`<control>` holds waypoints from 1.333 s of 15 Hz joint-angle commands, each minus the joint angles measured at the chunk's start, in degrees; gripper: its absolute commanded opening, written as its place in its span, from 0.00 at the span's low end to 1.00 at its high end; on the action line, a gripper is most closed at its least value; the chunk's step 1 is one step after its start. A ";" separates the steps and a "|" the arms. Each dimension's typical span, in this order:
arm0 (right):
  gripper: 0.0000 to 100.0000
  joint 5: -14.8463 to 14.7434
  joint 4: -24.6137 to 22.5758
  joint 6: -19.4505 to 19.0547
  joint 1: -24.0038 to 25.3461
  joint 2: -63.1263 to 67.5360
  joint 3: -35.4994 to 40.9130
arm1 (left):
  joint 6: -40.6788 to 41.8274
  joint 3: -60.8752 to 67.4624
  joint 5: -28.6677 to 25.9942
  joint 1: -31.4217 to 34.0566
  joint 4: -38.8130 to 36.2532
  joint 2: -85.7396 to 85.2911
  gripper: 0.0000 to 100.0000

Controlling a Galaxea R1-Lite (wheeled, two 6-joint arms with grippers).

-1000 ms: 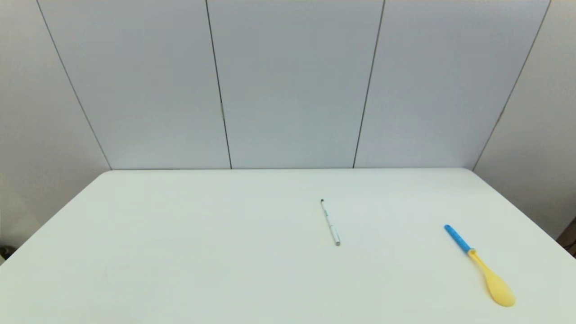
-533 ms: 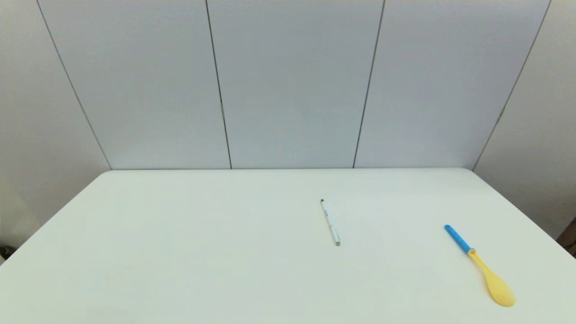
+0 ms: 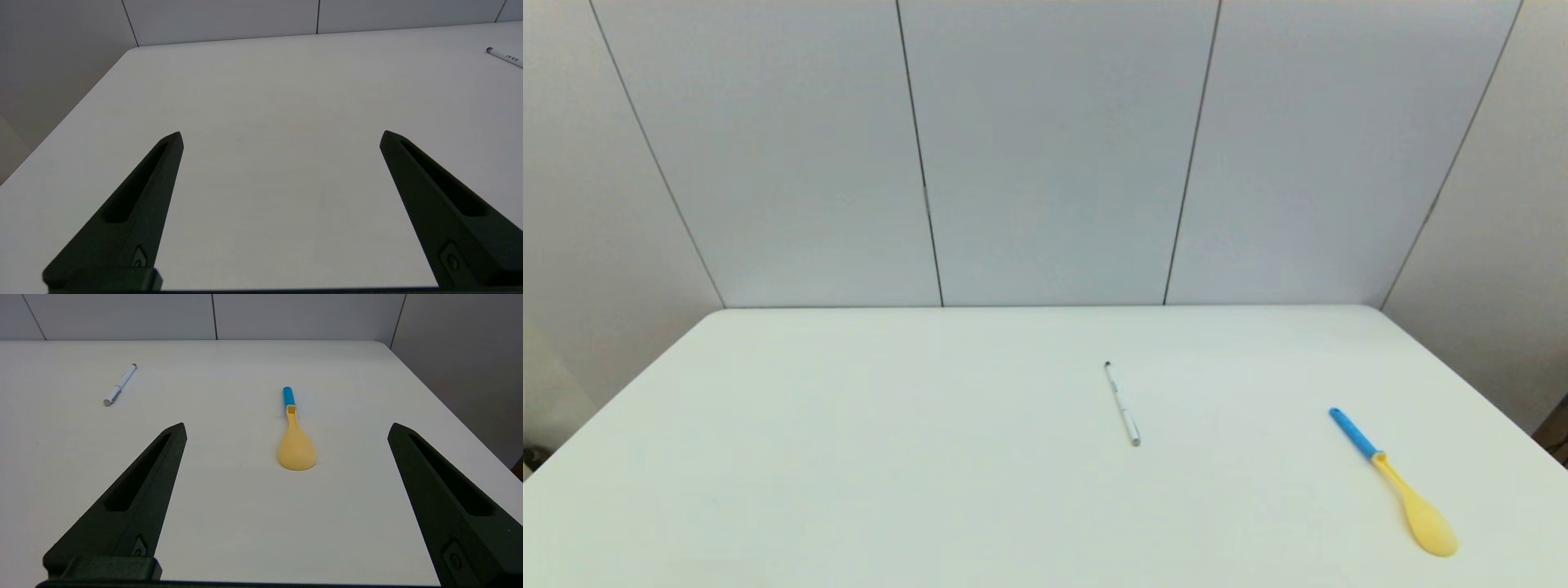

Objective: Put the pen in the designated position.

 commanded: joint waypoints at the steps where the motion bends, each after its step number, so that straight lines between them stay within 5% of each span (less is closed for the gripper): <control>1: 1.00 0.19 0.66 -0.55 0.00 0.59 0.53 | 0.02 0.62 0.04 -0.02 -0.02 0.07 1.00; 11: 1.00 0.37 -0.04 -0.90 0.26 10.87 -6.86 | 0.02 0.62 0.04 -0.02 -0.02 0.07 1.00; 20: 1.00 0.54 0.04 -2.04 -0.18 31.18 -29.18 | 0.02 0.62 -0.05 -0.02 -0.02 0.07 1.00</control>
